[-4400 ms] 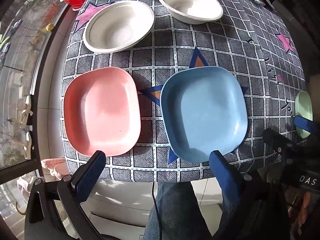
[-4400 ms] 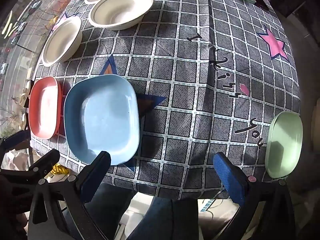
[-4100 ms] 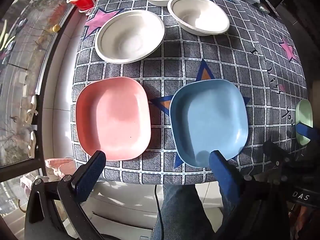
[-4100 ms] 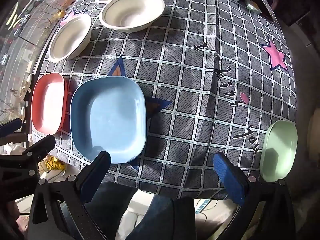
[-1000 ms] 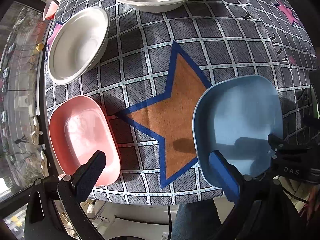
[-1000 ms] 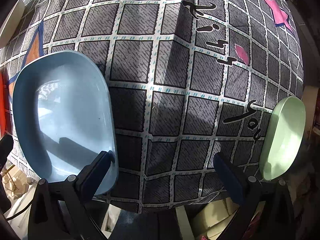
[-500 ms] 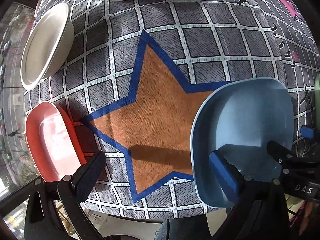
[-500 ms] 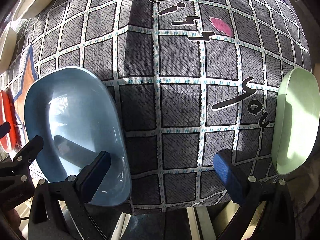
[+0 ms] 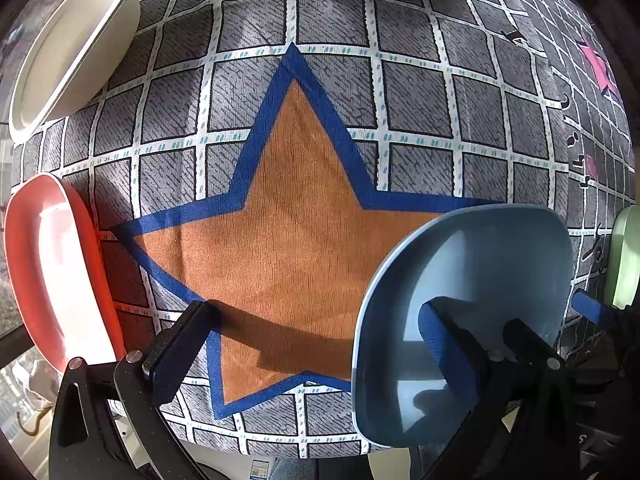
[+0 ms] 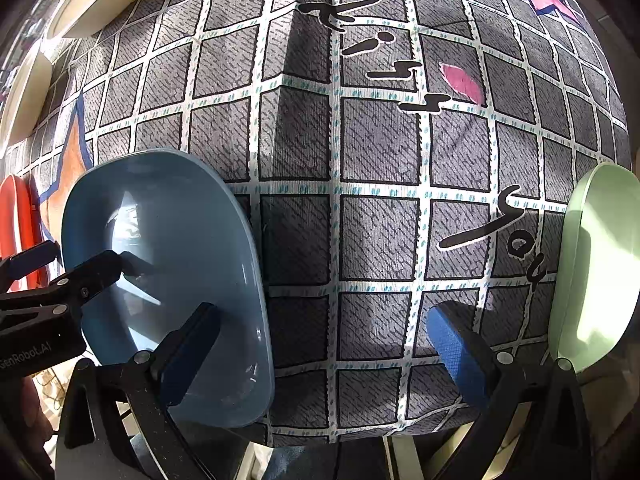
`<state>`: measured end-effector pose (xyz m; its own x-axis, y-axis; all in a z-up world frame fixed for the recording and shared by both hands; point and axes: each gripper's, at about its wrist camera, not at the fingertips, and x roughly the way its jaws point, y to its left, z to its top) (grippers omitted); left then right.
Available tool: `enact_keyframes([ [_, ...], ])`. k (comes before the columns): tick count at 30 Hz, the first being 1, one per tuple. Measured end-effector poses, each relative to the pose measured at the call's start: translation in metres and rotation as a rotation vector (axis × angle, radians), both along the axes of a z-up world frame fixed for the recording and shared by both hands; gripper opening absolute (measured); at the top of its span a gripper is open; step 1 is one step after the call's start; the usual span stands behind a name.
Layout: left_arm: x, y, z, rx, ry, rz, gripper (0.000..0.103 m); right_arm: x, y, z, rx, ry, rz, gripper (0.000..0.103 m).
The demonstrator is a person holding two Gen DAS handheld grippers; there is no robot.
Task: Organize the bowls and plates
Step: 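Close both grippers on the rim of the blue plate, then lift the blue plate with both grippers and carry it over the pink plate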
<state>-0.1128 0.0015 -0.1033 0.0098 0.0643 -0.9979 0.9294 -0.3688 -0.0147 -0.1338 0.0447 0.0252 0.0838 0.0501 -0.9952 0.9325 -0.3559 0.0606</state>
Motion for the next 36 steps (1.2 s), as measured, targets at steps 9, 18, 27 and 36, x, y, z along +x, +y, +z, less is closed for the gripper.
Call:
enact_keyframes([
  [9, -0.031, 0.026, 0.039, -0.029, 0.008, -0.084, 0.081, 0.015, -0.003, 0.000, 0.002, -0.018, 0.053, 0.083],
  [18, -0.073, 0.042, 0.052, -0.014, 0.047, -0.223, 0.036, 0.036, -0.016, 0.009, 0.003, -0.084, 0.038, 0.030],
  [27, -0.043, 0.064, 0.044, 0.000, 0.011, -0.228, 0.036, 0.060, -0.024, 0.011, 0.034, -0.103, 0.068, 0.030],
  [36, -0.019, 0.073, 0.046, 0.002, 0.005, -0.223, 0.036, 0.105, -0.032, 0.011, 0.054, -0.098, 0.118, 0.030],
])
